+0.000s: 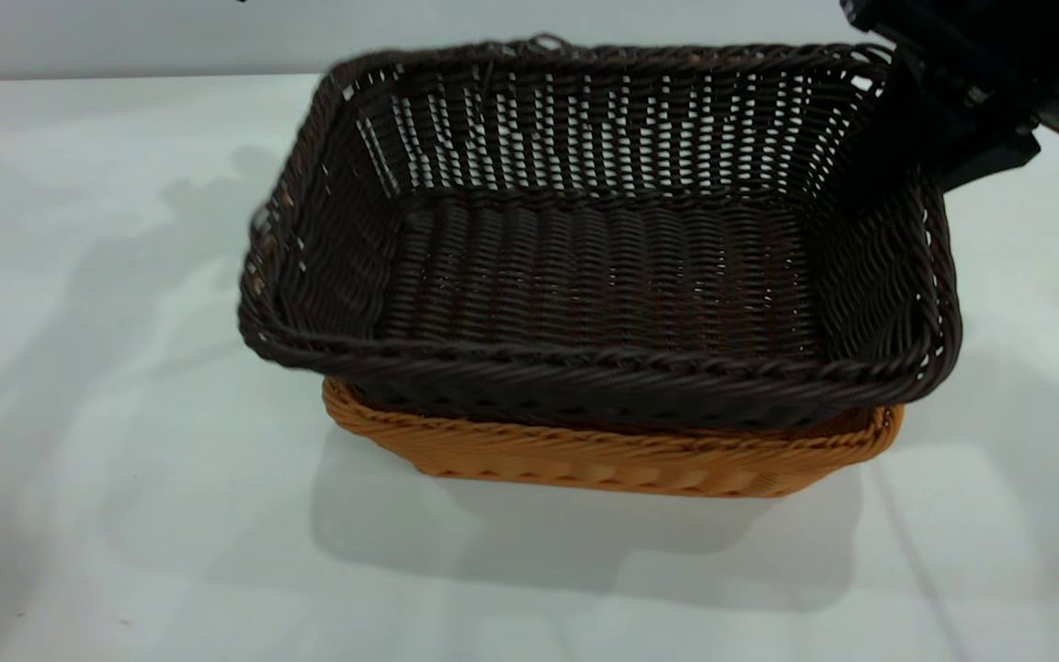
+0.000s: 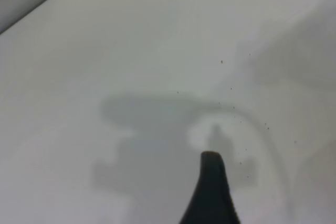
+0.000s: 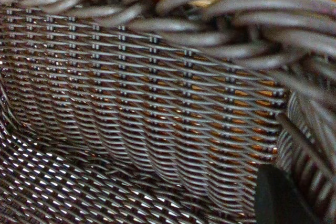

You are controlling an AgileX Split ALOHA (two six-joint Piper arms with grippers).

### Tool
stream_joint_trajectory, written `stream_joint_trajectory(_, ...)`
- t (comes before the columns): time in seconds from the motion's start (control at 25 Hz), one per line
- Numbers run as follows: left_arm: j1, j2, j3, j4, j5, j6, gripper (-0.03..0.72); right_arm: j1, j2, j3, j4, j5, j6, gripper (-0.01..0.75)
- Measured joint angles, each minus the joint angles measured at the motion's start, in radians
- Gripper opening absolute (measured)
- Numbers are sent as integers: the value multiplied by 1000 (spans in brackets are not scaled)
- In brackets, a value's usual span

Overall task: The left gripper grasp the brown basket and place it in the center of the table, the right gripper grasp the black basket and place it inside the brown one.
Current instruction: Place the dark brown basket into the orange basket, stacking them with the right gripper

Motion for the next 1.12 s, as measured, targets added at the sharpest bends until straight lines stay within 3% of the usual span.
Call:
stream_joint_trajectory(0.48,0,0,0,-1,8,-2,518,0,87,-3,-1,-91,0,77)
stream_joint_trajectory(0.64,0,0,0,-1,10,-2,518,0,102,-4,5,-104,0,109)
stream_joint_trajectory(0.8,0,0,0,-1,11,-2,518,0,103,-6,15,-103,-1,251)
stream_joint_trajectory(1.04,0,0,0,-1,11,-2,518,0,102,-11,16,-103,-47,589)
stream_joint_trajectory(1.12,0,-3,0,-1,11,-2,518,0,96,-17,-14,-103,-59,656)
